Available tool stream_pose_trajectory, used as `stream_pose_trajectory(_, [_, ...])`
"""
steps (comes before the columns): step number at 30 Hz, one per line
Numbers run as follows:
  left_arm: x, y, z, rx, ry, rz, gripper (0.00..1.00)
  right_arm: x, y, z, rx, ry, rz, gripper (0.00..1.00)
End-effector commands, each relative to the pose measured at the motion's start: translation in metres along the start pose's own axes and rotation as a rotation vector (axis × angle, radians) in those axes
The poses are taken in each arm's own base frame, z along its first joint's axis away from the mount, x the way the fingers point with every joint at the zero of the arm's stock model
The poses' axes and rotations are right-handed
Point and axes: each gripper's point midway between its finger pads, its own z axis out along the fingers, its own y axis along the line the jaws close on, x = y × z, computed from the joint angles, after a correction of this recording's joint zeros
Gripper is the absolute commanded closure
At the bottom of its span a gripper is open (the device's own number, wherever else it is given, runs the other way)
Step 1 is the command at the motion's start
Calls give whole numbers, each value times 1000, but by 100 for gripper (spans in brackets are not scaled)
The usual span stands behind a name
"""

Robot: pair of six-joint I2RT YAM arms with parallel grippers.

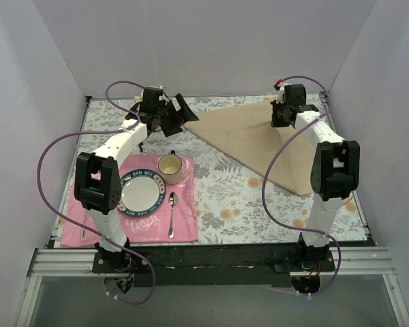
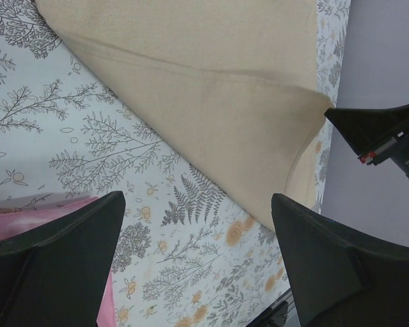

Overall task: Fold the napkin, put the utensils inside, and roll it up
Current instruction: Fold the napkin

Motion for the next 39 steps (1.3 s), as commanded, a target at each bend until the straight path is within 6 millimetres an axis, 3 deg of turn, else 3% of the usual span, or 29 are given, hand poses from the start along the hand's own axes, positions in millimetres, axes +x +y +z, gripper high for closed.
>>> stream_pose_trajectory(1, [-16,-29,-4,83,-44,27,12,-55,-15,15,-28,-123,-39,99])
stream_pose_trajectory(3, [-15,-28,-1,82,-44,28,12,-59,-27,29,-31,-118,-26,99])
stream_pose_trajectory(4, [-15,-27,0,84,-46,28,12,-77,-31,27,-28,-151,-23,99])
stream_pose_trajectory(5, [-15,-27,1,85,-46,26,12,-81,-32,30,-39,-157,-16,99])
stream_pose_trajectory(6, [-13,-26,4,82,-39,24,12,-77,-39,43,-39,-138,-5,99])
stream_pose_trajectory(7, [-13,-26,5,83,-38,24,12,-95,-40,39,-45,-174,-9,99])
stream_pose_trajectory(10, [-12,-23,9,78,-31,19,12,-96,-48,58,-47,-160,-11,99])
stream_pose_trajectory(11, [-12,-22,10,76,-31,19,12,-106,-48,57,-46,-179,-20,99])
stream_pose_trajectory(16, [-13,-20,14,71,-30,14,12,-106,-64,72,-32,-195,0,99])
stream_pose_trajectory(19, [-12,-17,17,63,-28,11,12,-109,-62,77,-46,-208,13,99])
stream_pose_trajectory(20, [-12,-16,18,61,-28,11,12,-109,-78,76,-31,-215,30,99])
stream_pose_trajectory(27, [-13,-16,21,56,-30,8,12,-119,-82,88,-48,-267,57,99])
stream_pose_trajectory(31, [-12,-13,22,48,-30,7,13,-135,-82,87,-68,-311,70,99])
stream_pose_trajectory(39, [-13,-14,24,50,-30,11,12,-138,-79,102,-110,-341,77,99])
